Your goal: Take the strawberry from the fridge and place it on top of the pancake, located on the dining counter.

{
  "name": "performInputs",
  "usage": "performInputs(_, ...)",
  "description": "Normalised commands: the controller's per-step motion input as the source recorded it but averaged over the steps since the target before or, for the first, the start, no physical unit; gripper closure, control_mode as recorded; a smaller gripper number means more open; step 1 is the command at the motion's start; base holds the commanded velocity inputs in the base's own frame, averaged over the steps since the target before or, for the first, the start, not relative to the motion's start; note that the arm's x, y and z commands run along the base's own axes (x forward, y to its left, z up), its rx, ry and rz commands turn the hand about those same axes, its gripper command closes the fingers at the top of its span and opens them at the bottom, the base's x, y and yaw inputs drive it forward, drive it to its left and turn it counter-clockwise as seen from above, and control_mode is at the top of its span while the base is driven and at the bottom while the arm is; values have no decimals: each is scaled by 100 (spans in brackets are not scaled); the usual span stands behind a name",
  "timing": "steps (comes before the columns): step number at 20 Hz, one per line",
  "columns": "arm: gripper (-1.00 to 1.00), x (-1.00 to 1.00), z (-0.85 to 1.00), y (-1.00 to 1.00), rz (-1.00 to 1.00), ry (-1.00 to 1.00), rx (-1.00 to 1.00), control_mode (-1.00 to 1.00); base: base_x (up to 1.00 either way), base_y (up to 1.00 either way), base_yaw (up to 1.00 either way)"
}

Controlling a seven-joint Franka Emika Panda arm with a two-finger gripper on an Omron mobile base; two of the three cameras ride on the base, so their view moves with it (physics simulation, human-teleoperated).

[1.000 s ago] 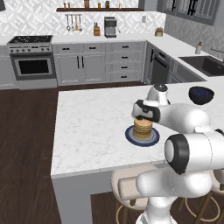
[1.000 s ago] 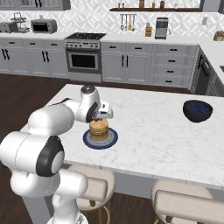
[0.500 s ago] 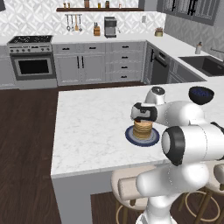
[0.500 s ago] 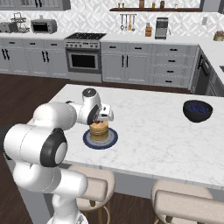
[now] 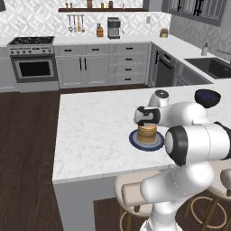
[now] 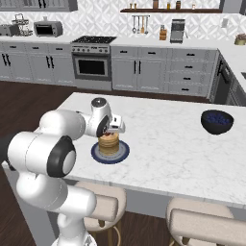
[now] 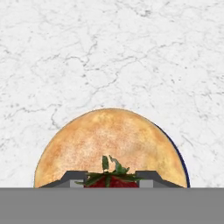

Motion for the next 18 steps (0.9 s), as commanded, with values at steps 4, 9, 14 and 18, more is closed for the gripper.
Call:
performInputs(4, 100, -2, -18, 0, 0, 1, 0, -100, 0, 0, 0)
performInputs(9, -100, -38, -41, 1, -1, 5, 0, -100, 0, 0, 0)
performInputs(14, -100, -44, -45, 0, -2, 4, 0, -100, 0, 0, 0)
performInputs(18, -100, -35, -43, 0, -2, 4, 0, -100, 0, 0, 0)
